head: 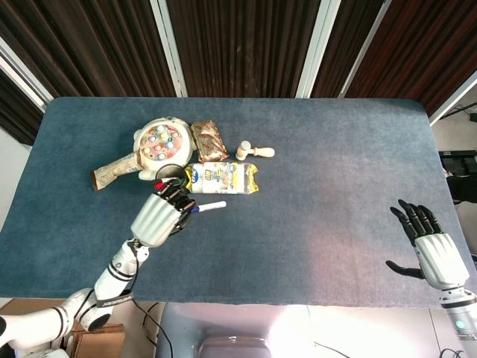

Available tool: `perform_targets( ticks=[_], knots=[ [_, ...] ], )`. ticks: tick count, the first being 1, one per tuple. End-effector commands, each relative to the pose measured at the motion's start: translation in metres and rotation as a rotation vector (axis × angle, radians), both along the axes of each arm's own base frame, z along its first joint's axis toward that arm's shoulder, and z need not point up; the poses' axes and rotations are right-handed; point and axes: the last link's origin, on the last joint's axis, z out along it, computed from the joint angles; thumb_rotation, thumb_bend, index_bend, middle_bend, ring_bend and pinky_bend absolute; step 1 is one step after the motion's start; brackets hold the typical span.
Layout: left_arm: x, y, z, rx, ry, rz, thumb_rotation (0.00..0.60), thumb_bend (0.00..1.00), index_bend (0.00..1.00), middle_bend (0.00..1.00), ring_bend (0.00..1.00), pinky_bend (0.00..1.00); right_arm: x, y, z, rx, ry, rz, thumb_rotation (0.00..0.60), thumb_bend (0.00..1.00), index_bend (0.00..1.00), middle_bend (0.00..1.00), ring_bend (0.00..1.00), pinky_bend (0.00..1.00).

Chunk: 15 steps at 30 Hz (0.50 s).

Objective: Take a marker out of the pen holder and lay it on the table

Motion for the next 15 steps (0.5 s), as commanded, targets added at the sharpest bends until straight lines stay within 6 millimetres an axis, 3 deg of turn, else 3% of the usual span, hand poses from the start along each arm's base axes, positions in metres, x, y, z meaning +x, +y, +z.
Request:
perform_targets(
  ticks=[1,6,12,15],
  knots=[
    [0.016,0.012,-0.028,-0.004,0.037,0.01,0.6,0.56,0.64,0.66,0.45,0.29,-0.001,0.0,0.0,0.001,-0.001,-0.004,0.6,0.05,0.0,0.01,0.0,0.0],
    [0.023,0.027,-0.054,0.017,0.025,0.077,0.6,0.56,0.64,0.66,0.45,0.29,-0.004,0.001,-0.001,0.001,-0.002,-0.008,0.6,0.05,0.0,0.01,0.0,0.0],
    [0.026,0.039,-0.068,0.063,-0.028,0.137,0.6,0.56,0.65,0.66,0.45,0.29,-0.006,0.002,0.002,-0.006,-0.002,-0.013,0.6,0.05,0.0,0.01,0.0,0.0],
    [0.02,0.04,-0.074,0.033,0.001,0.166,0.6,0.52,0.59,0.61,0.4,0.27,-0.007,0.003,0.002,-0.008,-0.003,-0.017,0.6,0.05,0.0,0.01,0.0,0.0]
  ],
)
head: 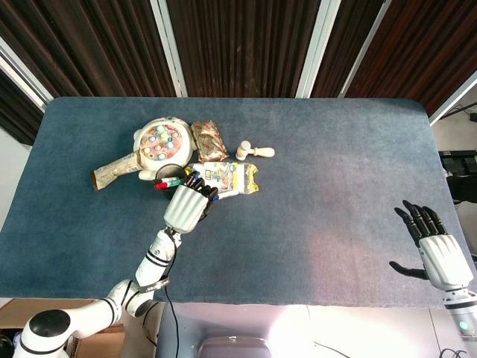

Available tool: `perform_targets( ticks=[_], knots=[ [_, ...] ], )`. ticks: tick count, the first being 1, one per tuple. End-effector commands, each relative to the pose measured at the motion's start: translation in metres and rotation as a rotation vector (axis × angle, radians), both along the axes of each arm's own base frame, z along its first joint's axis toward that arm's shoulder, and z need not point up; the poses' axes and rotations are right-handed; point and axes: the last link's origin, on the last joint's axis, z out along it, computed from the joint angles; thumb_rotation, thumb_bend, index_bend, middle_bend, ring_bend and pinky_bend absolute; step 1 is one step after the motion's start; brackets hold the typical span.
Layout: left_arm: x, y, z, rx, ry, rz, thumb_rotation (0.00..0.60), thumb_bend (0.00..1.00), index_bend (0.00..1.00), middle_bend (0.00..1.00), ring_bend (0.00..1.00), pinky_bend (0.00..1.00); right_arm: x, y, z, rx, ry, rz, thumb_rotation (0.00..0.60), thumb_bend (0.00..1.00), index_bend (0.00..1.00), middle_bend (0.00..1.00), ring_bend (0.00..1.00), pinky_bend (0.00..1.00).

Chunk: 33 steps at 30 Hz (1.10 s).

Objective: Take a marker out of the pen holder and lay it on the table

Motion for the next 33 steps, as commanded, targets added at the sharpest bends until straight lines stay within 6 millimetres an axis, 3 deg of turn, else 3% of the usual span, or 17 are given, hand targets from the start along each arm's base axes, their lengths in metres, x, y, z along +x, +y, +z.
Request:
perform_targets(
  ticks=[1,6,14,21,27,33],
  knots=[
    [-0.003,0.002,-0.007,-0.03,0.019,0.039,0.6,0.49,0.54,0.56,0.36,0.25,-0.001,0.001,0.0,-0.001,-0.001,-0.003,0.6,0.05,0.0,0.01,0.0,0.0],
    [-0.008,-0.004,-0.002,-0.077,0.07,0.092,0.6,0.36,0.19,0.27,0.12,0.15,-0.002,0.001,0.0,-0.002,-0.002,-0.004,0.6,0.05,0.0,0.01,0.0,0.0],
    [-0.016,-0.028,0.042,-0.171,0.073,0.162,0.6,0.31,0.01,0.13,0.02,0.08,-0.003,0.003,0.001,-0.009,-0.003,-0.008,0.6,0.05,0.0,0.01,0.0,0.0],
    [-0.048,-0.051,0.107,-0.134,0.096,0.259,0.6,0.3,0.0,0.11,0.02,0.07,-0.004,0.005,0.001,-0.004,0.0,-0.011,0.6,0.05,0.0,0.01,0.0,0.0],
    [-0.117,-0.076,0.183,-0.048,0.032,0.444,0.6,0.3,0.09,0.12,0.03,0.06,-0.007,0.006,0.006,-0.008,-0.005,-0.028,0.6,0.05,0.0,0.01,0.0,0.0],
    [-0.177,-0.115,0.231,0.0,-0.009,0.534,0.6,0.3,0.1,0.12,0.03,0.06,-0.004,0.005,0.004,-0.001,-0.031,-0.014,0.6,0.05,0.0,0.01,0.0,0.0]
  ],
)
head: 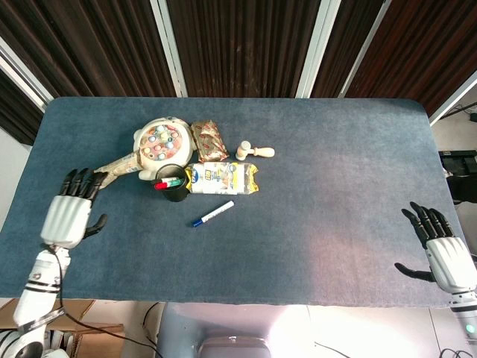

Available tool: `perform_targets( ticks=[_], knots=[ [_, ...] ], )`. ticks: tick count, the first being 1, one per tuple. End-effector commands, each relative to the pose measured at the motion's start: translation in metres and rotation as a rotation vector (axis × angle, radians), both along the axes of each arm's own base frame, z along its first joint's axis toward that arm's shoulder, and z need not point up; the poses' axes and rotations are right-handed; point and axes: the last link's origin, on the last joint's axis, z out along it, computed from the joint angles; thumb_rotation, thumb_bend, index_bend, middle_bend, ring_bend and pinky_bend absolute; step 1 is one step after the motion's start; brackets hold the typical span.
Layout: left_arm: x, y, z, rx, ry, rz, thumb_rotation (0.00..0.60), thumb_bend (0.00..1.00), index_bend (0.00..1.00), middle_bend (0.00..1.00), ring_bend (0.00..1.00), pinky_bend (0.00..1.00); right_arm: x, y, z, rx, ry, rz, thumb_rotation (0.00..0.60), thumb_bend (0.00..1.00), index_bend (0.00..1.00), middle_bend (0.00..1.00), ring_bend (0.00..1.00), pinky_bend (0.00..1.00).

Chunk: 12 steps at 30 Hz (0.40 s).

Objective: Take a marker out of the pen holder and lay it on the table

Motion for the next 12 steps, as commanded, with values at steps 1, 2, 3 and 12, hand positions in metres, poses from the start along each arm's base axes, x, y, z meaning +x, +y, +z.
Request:
perform_targets(
  ticks=[1,2,3,12],
  knots=[
    [-0.056,-0.048,0.04,0.042,-0.062,0.098,0.6,0.3,0.1,0.12,0.03,0.06,0.002,-0.001,-0.002,0.014,-0.025,0.007,0.6,0.05,0.0,0.01,0.0,0.0],
    [-0.063,-0.056,0.045,0.047,-0.077,0.106,0.6,0.3,0.1,0.12,0.03,0.05,0.002,-0.001,-0.003,0.017,-0.028,0.009,0.6,0.05,0.0,0.01,0.0,0.0],
    [-0.071,-0.065,0.049,0.054,-0.089,0.114,0.6,0.3,0.11,0.12,0.03,0.05,0.002,-0.002,-0.003,0.018,-0.028,0.012,0.6,0.05,0.0,0.01,0.0,0.0],
    [-0.11,-0.136,0.058,0.111,-0.111,0.178,0.6,0.31,0.13,0.13,0.04,0.05,0.006,0.0,-0.007,0.02,-0.026,0.036,0.6,0.05,0.0,0.01,0.0,0.0]
  ],
)
